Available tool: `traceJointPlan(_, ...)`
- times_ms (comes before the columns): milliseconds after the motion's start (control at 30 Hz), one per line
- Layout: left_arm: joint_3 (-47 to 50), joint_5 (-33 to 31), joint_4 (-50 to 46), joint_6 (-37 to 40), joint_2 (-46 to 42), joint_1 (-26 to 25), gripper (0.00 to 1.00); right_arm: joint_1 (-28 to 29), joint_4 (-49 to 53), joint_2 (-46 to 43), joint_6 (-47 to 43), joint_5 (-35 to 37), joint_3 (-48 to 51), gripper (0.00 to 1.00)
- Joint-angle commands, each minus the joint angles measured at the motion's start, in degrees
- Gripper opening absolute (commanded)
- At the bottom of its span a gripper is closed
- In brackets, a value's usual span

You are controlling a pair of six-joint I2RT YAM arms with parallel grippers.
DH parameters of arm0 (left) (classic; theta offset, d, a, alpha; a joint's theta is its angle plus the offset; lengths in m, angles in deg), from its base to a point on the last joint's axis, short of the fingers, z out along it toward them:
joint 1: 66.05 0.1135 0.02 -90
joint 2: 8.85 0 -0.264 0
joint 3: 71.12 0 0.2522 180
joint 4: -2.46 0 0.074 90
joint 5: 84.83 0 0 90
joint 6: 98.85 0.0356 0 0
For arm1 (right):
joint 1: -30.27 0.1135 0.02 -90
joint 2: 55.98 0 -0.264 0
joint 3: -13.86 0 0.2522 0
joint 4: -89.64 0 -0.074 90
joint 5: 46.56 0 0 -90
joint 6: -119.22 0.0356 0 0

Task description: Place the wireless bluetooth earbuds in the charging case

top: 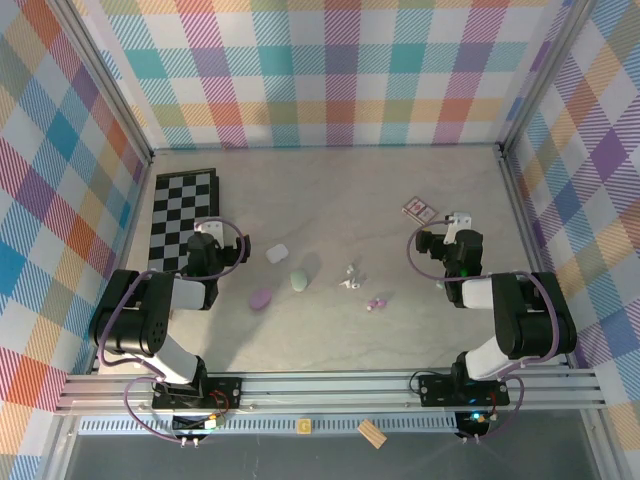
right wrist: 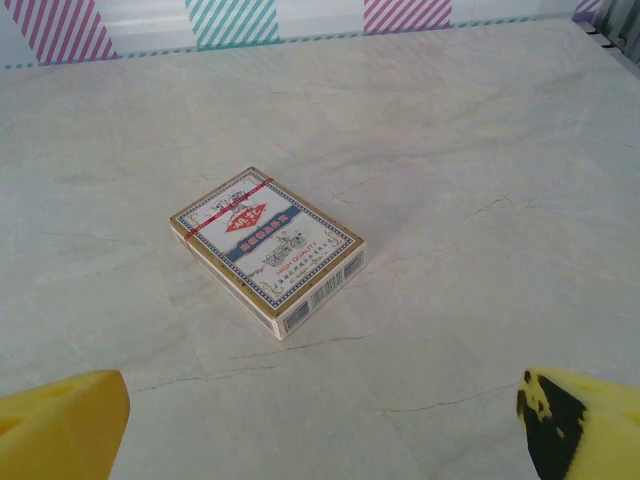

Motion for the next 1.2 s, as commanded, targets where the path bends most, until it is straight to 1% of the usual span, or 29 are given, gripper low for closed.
traceJointPlan(0,-1.03,-0.09,1.28,-0.49,0.51,0.78,1.00,0.02,0.19,0.44,-0.75,-1.28,-1.27,0.99)
traceJointPlan(900,-0.89,-0.57,1.58,-0.46,0.25,0.82,1.00,-0.39,0.43,0.15,-0.91,-2.35,-1.27,0.99)
traceJointPlan(1033,-1.65,-2.23,-2.25,-0.44,-3.12,0.23,1.00,-0.14,5.29,-3.05,-1.69,-3.62,-2.61,0.99)
traceJointPlan(1100,-1.99,-3.30,-5.26,-0.30,-6.26,-0.27,1.00,-0.05,8.02,-5.91,-2.11,-3.96,-2.95,0.99)
traceJointPlan(1167,-2.72,-4.97,-10.02,0.51,-11.15,-1.53,1.00,0.78,12.56,-9.31,-3.23,-4.42,-4.00,0.99)
